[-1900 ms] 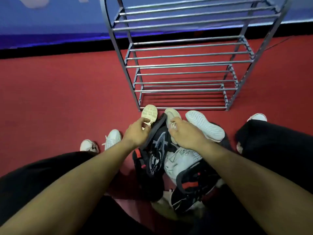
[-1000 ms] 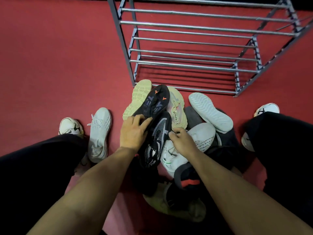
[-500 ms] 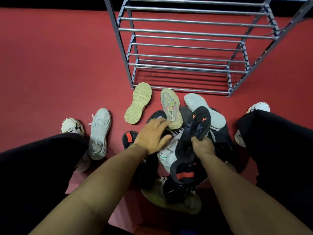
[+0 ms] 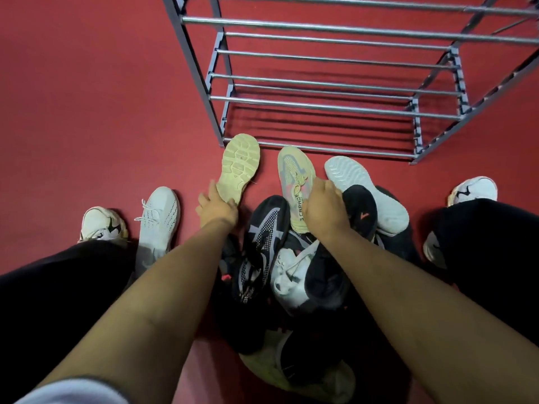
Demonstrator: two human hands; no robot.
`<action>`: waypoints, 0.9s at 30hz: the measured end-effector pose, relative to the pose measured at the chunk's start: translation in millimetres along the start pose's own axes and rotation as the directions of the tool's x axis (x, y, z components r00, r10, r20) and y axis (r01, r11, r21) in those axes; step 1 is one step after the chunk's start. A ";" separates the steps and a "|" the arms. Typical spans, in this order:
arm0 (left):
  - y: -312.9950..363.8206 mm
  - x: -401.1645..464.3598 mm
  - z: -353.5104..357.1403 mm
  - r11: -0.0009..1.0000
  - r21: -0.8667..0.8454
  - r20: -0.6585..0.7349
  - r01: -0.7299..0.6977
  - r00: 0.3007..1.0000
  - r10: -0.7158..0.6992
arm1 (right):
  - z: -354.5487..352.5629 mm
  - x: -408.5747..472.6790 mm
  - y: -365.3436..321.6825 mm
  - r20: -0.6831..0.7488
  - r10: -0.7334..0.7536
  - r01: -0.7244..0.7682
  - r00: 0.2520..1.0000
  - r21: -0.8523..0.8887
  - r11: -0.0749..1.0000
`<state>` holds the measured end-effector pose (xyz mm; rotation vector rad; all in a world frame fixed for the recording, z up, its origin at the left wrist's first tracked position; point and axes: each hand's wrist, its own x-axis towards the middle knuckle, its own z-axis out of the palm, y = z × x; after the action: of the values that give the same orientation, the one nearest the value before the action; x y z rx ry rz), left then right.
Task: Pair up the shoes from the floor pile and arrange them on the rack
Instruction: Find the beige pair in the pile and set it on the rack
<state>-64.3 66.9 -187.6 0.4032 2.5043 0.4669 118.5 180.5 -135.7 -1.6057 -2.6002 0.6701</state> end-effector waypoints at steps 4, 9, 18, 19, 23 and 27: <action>-2.1 32.6 9.6 0.947 -0.111 0.028 0.302 0.953 -0.301 | 18.7 33.3 5.6 0.184 0.232 -0.217 0.955 -0.098 0.971; -7.8 34.2 3.4 0.980 0.031 0.020 0.196 0.980 -0.197 | 24.0 45.4 6.4 0.329 0.413 -0.376 0.849 -0.172 0.911; -17.8 -72.4 10.3 0.645 0.374 0.078 -0.666 0.716 0.694 | 32.8 9.2 2.9 0.074 0.306 -0.293 0.949 -0.147 0.945; -20.4 -85.0 11.7 0.699 0.262 0.157 -0.665 0.744 0.649 | 32.2 3.4 4.5 0.056 0.297 -0.287 0.953 -0.133 0.949; -21.2 -89.4 -1.7 0.860 -0.034 0.059 -0.509 0.858 0.510 | 19.1 -2.4 5.6 0.086 0.327 -0.326 0.941 -0.023 0.945; -9.0 -69.0 -14.4 0.928 -0.344 0.119 -0.144 0.974 0.195 | 13.7 -6.7 8.8 0.138 0.309 -0.316 0.941 0.030 0.948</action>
<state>-18.9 29.5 -147.8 0.5013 2.1984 0.8816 126.0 173.3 -149.9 -2.0485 -2.4055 0.8788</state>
